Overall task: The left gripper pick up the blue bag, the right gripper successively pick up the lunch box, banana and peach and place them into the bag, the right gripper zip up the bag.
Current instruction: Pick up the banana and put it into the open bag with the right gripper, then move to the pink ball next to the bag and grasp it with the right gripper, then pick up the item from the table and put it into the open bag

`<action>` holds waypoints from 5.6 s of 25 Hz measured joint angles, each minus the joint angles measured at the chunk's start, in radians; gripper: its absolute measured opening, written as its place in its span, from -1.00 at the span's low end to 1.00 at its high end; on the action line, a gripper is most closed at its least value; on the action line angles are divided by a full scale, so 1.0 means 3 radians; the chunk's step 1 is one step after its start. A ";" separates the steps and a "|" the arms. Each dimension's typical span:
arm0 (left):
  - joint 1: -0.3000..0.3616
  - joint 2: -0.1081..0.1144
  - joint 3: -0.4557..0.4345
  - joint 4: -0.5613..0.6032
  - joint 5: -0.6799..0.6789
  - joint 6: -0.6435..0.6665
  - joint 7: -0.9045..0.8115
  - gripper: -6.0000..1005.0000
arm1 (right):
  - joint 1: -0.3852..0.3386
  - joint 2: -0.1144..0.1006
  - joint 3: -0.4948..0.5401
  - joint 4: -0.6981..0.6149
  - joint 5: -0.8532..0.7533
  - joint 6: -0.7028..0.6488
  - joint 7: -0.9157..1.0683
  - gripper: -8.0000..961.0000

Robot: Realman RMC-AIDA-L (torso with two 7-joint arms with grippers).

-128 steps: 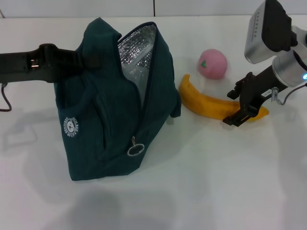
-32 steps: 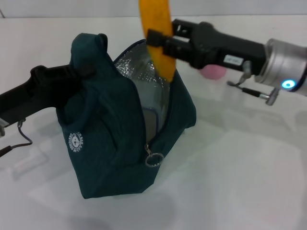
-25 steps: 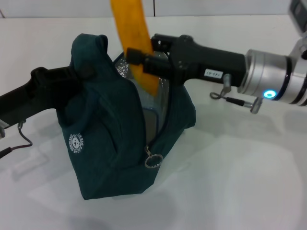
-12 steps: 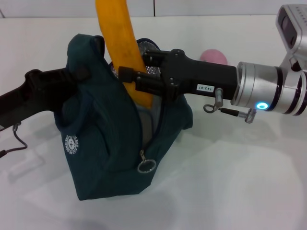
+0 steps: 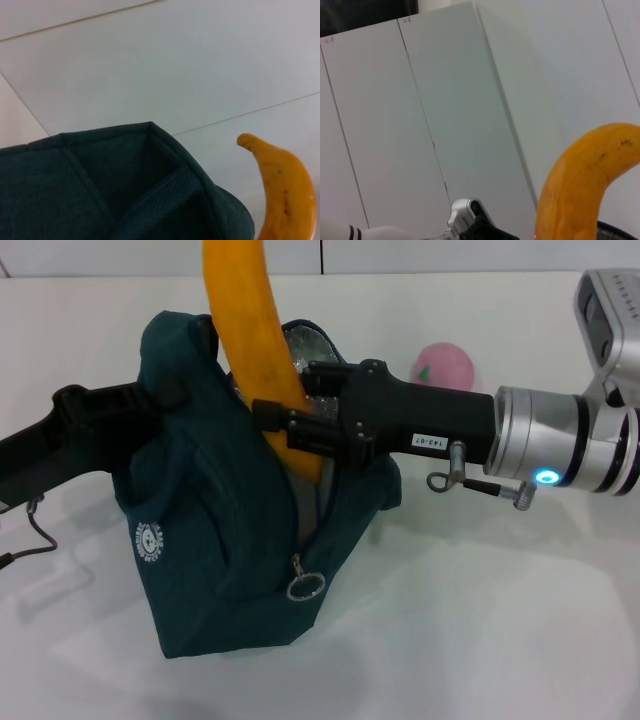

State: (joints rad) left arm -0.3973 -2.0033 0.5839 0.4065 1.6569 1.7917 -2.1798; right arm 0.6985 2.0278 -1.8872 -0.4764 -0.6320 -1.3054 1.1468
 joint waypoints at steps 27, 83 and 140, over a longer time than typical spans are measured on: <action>0.0005 0.0000 0.0000 -0.0007 -0.0001 0.0022 0.0031 -0.92 | -0.0080 0.0000 -0.0091 -0.0044 -0.0010 -0.0017 -0.0187 0.30; 0.0055 0.0010 -0.0009 -0.0016 -0.0093 0.0021 0.0035 -0.92 | 0.0003 -0.0292 0.1221 -0.0211 -0.2235 0.1905 0.1711 0.79; 0.0067 0.0010 -0.0008 -0.0017 -0.0113 0.0010 0.0045 -0.92 | -0.0633 -0.0049 0.2455 -0.0978 -0.2261 0.0843 0.1229 -0.79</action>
State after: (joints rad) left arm -0.3773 -2.0003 0.5814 0.4015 1.6231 1.7948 -2.1663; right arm 0.5086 2.0132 -1.1508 -0.7699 -1.3102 -1.0525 1.5153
